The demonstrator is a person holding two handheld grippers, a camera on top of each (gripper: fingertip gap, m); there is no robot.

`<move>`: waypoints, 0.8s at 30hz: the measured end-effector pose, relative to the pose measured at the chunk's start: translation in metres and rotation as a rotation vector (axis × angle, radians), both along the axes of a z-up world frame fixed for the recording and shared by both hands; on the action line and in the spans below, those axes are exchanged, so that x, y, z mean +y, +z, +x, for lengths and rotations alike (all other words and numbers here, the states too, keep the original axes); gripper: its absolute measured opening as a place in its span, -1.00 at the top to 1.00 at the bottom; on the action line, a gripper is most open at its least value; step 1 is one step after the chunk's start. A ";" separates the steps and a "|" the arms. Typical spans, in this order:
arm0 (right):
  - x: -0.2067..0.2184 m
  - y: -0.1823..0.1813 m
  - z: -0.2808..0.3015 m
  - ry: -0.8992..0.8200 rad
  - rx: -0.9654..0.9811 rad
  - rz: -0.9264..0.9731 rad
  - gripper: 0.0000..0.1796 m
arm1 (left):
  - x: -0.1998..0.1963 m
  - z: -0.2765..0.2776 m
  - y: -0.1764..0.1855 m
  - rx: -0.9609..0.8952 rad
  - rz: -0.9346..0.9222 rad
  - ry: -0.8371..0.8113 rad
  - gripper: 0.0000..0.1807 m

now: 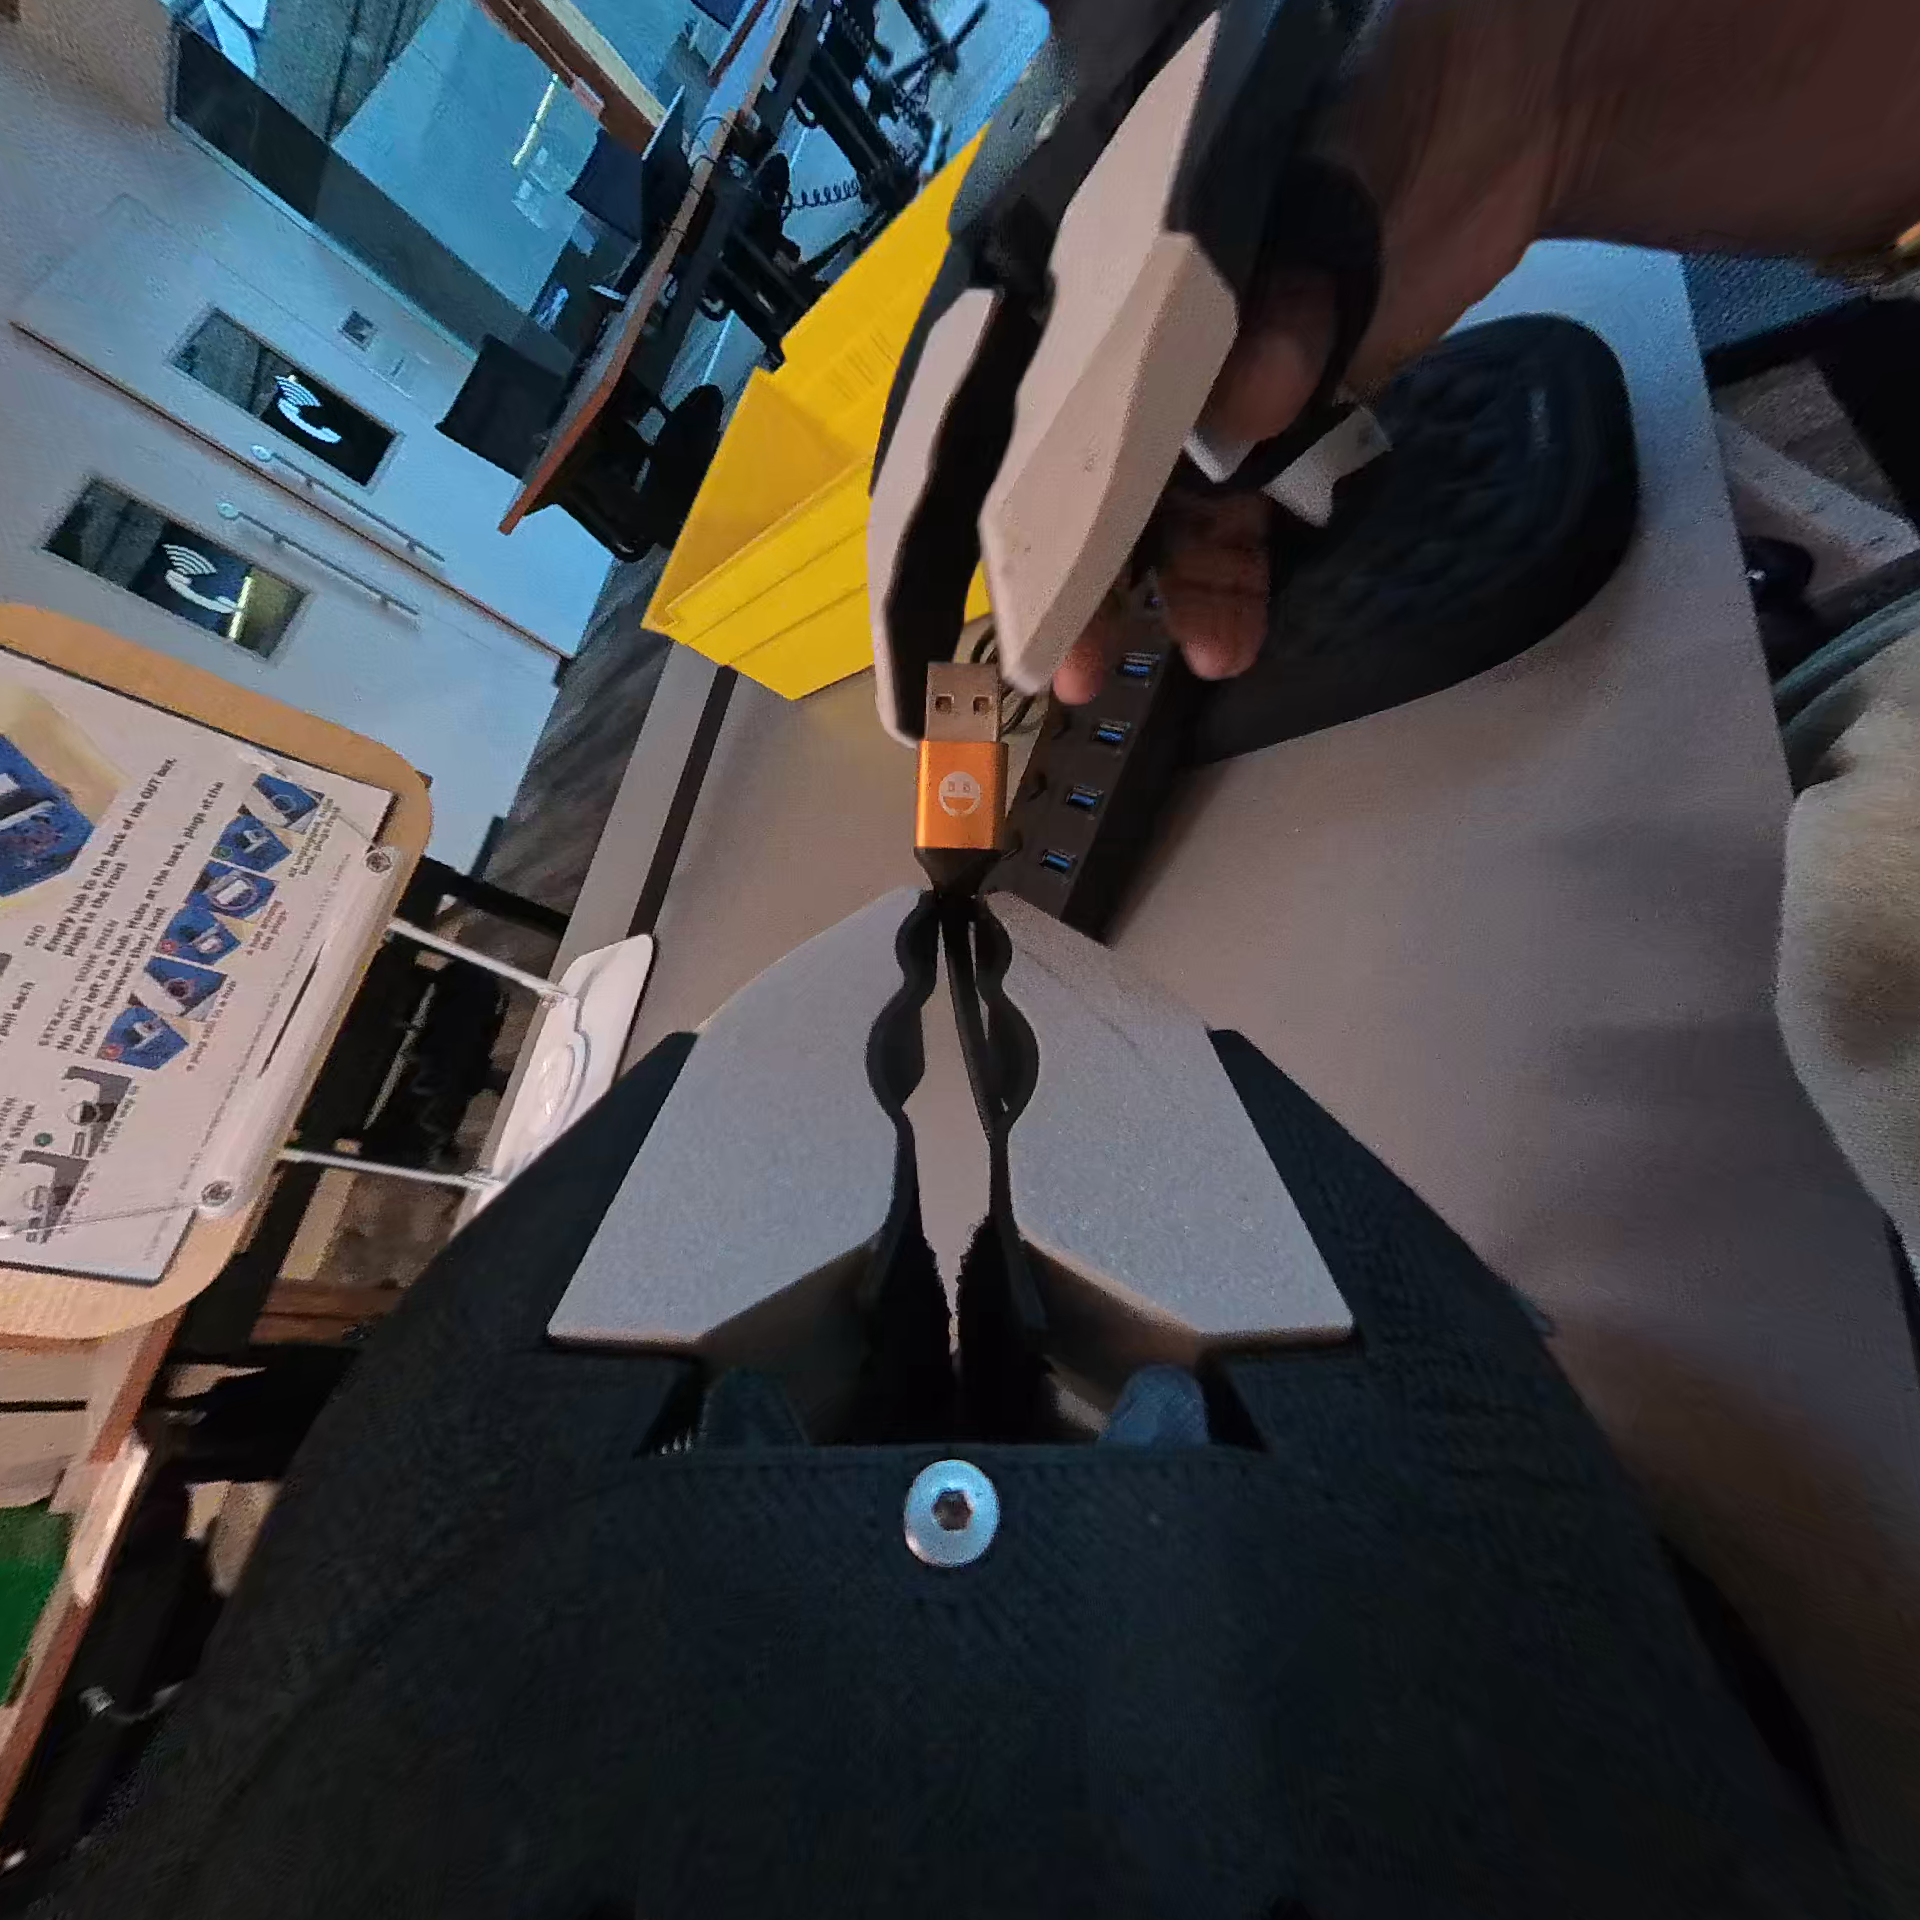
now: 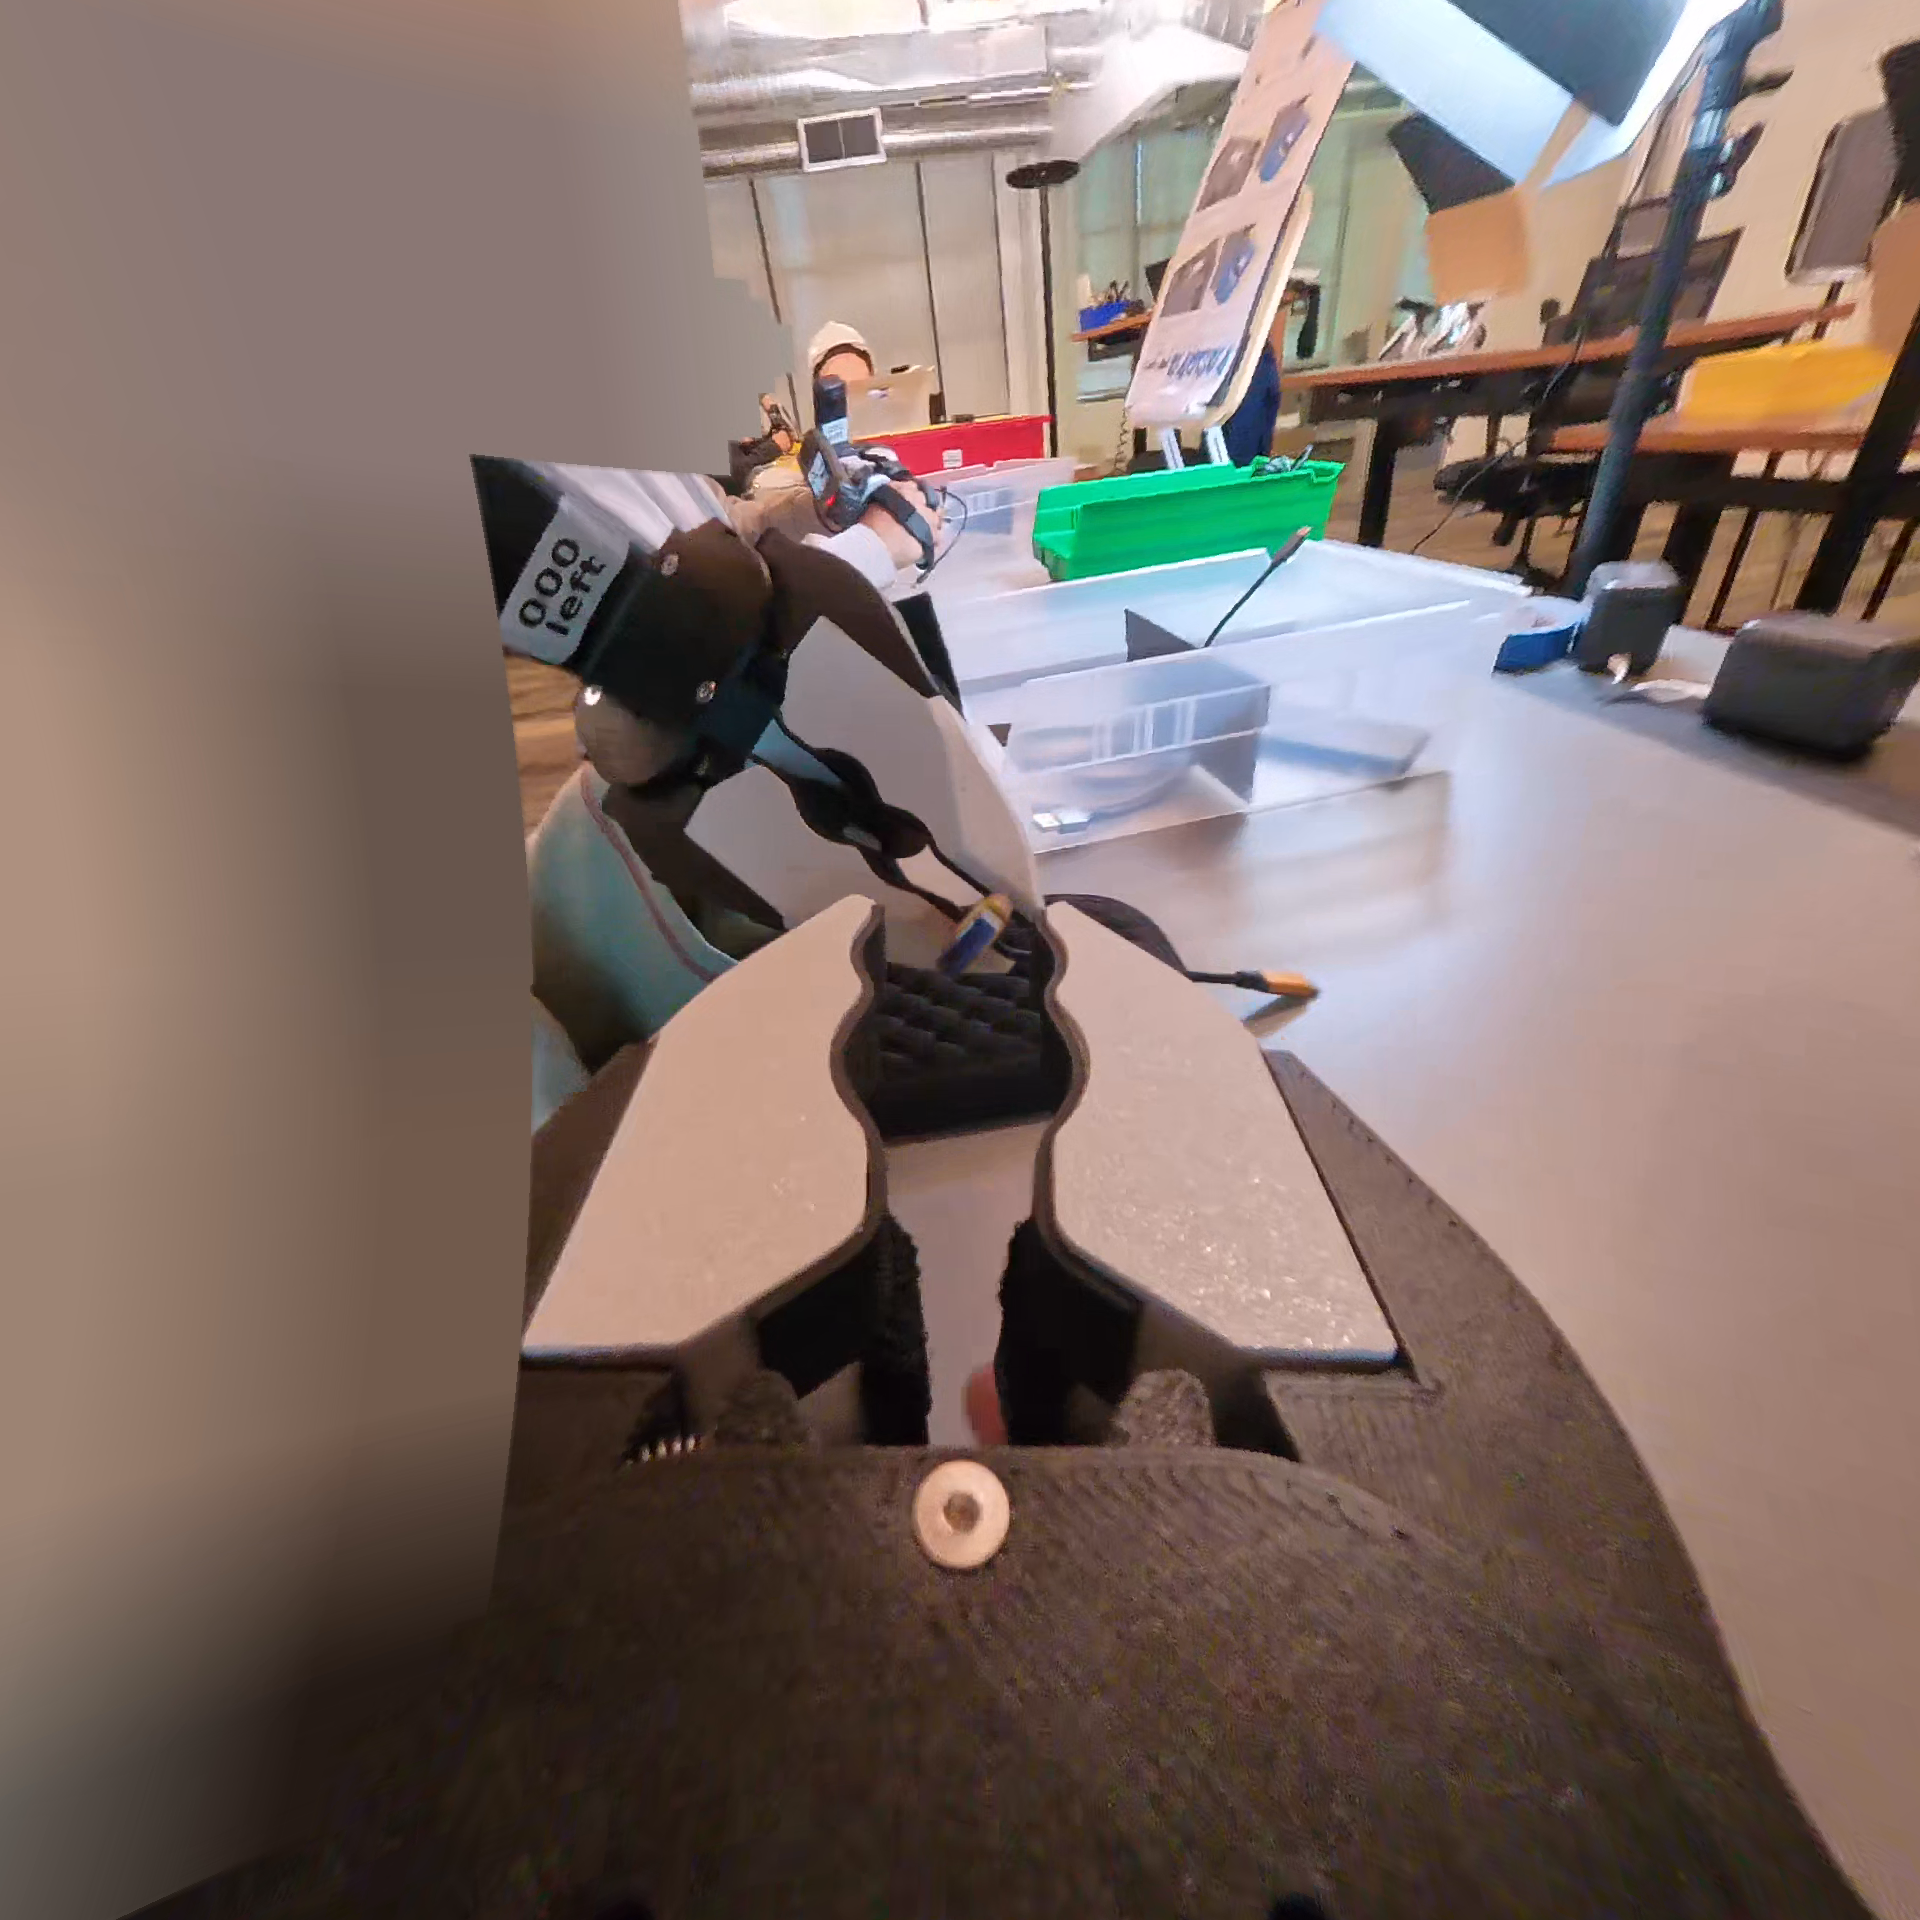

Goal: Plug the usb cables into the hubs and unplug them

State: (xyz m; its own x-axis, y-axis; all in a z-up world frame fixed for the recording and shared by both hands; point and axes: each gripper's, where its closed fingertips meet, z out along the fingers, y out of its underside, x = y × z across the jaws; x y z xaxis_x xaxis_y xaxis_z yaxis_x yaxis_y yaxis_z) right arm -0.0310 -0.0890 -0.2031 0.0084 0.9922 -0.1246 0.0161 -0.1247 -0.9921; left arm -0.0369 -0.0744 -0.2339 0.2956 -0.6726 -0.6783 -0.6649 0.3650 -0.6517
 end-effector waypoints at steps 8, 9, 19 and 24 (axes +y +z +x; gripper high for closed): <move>0.009 -0.012 -0.001 -0.042 -0.068 -0.062 0.91 | 0.002 0.009 -0.004 -0.002 0.060 -0.020 0.93; 0.010 -0.010 0.000 -0.045 -0.054 -0.065 0.91 | 0.003 0.009 0.000 -0.008 0.087 -0.019 0.93; 0.012 -0.006 0.003 -0.003 0.038 -0.173 0.92 | 0.007 0.015 0.014 -0.080 0.214 -0.021 0.53; 0.017 -0.003 -0.001 -0.037 0.077 -0.213 0.93 | 0.014 0.018 0.007 -0.029 0.245 0.017 0.65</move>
State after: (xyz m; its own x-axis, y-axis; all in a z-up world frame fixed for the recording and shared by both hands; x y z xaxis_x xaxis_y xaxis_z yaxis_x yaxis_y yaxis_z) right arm -0.0324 -0.0720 -0.2059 0.0271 0.9426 -0.3329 -0.0671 -0.3305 -0.9414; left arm -0.0191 -0.0607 -0.2266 0.3277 -0.4840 -0.8114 -0.6545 0.5030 -0.5644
